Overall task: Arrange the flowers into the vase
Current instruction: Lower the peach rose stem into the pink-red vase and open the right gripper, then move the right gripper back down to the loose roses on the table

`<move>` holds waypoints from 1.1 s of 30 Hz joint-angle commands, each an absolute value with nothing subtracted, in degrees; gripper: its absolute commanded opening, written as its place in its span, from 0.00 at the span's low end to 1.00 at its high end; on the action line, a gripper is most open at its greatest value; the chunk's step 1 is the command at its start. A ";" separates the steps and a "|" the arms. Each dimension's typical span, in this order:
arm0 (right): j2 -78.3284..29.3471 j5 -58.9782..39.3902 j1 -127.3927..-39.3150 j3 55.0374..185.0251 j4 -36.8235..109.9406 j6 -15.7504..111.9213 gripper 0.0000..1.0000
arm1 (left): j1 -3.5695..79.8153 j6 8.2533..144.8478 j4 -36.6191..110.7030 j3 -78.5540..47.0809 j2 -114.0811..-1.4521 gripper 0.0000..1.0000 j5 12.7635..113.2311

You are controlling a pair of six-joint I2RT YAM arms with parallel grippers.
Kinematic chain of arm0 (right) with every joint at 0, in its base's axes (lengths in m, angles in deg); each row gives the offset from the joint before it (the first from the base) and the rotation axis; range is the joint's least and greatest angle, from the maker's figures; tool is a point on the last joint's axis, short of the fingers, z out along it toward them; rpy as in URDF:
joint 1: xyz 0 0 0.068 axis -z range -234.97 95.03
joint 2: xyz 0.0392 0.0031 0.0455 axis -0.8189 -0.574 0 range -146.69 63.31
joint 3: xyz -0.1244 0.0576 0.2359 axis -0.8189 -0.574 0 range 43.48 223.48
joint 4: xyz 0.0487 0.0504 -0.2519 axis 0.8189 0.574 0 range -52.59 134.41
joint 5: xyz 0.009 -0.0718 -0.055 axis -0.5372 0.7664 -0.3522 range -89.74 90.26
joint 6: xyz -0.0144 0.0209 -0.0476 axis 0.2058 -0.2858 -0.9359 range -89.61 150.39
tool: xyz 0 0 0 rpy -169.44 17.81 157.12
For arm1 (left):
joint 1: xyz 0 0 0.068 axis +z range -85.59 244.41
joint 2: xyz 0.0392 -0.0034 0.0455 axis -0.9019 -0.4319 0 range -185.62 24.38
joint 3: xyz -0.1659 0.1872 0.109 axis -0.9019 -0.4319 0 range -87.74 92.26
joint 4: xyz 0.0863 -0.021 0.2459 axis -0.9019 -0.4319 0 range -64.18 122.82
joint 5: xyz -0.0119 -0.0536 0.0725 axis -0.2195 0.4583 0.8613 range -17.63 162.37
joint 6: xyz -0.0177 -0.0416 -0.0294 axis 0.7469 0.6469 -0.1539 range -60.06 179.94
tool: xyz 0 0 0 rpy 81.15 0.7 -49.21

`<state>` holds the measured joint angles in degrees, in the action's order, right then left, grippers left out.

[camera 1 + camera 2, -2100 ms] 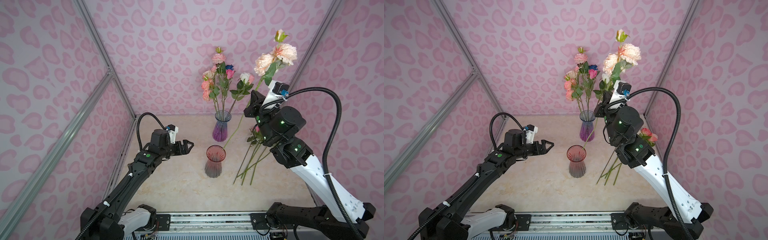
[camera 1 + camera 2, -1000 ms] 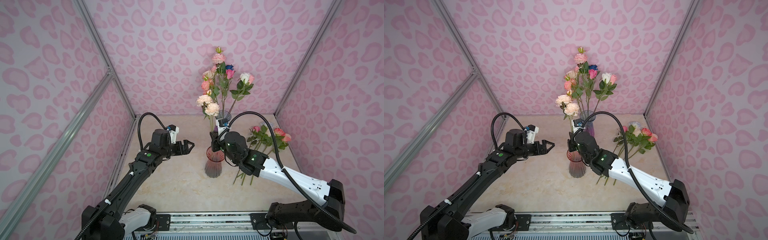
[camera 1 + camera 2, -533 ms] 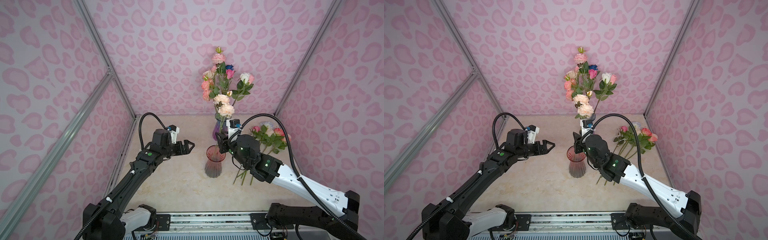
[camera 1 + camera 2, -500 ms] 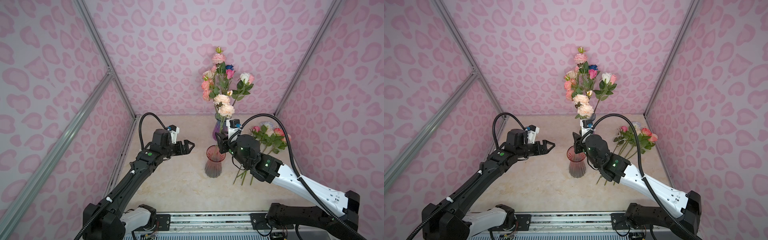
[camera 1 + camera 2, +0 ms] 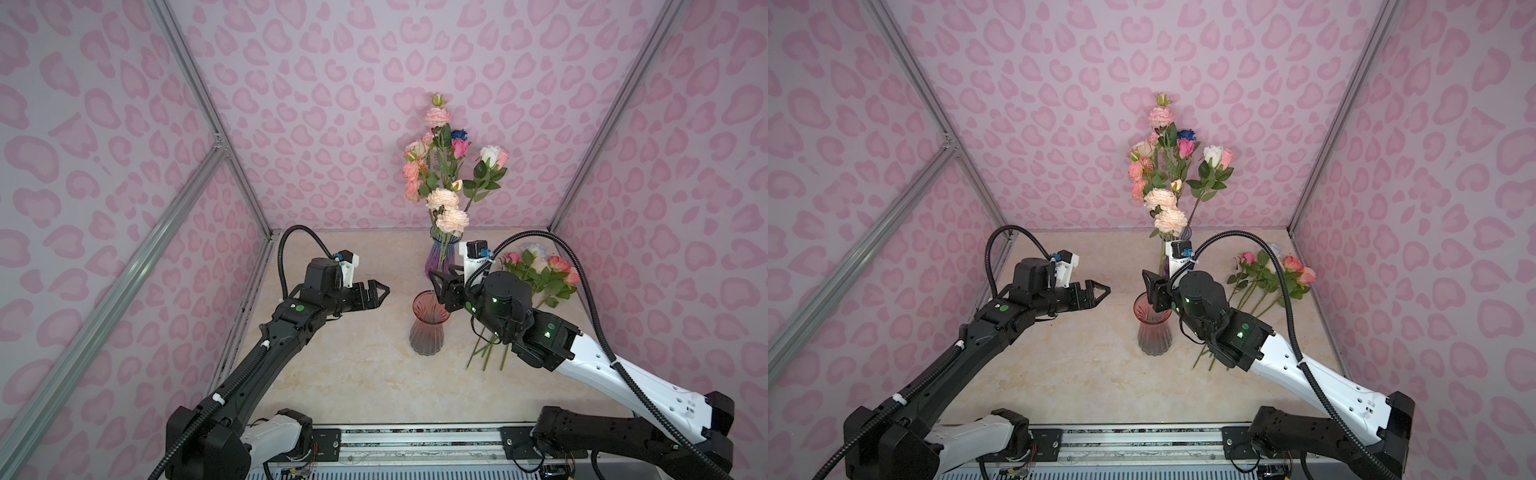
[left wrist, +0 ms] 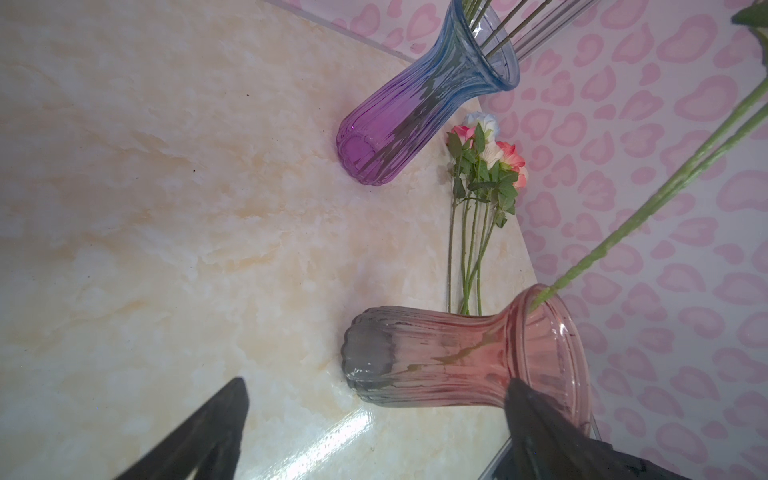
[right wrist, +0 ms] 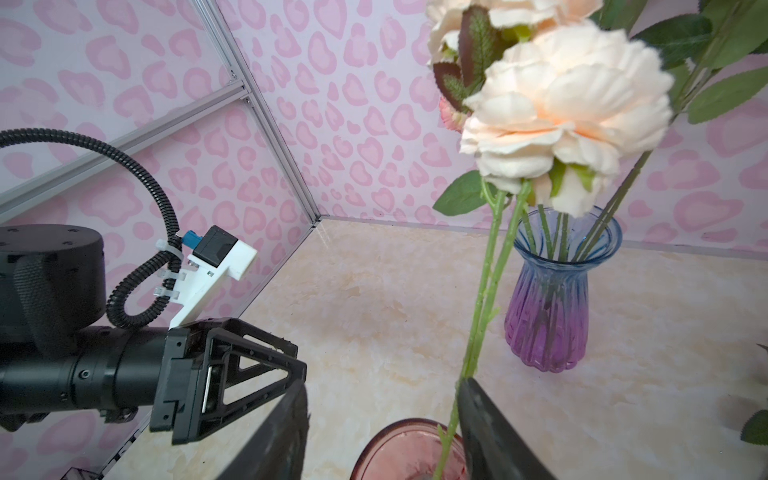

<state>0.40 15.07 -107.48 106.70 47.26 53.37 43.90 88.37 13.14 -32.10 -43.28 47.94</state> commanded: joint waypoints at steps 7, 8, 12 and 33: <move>10.39 25.82 -105.88 102.84 58.99 55.46 0.49 | 43.97 87.73 14.24 -31.84 -42.14 0.97 48.56; 11.63 29.46 -104.78 102.18 60.93 55.99 0.46 | 43.98 87.72 14.32 -31.92 -41.83 0.97 48.97; 13.45 26.81 -89.60 98.65 65.85 60.16 0.30 | 43.93 87.61 14.19 -32.02 -41.04 0.97 49.82; -42.24 1.68 -60.61 115.97 67.97 61.27 0.34 | 43.94 87.45 13.53 -32.02 -39.85 0.97 50.28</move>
<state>-41.05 1.62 -60.05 116.01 65.46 61.28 43.90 88.15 13.01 -32.10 -40.44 49.87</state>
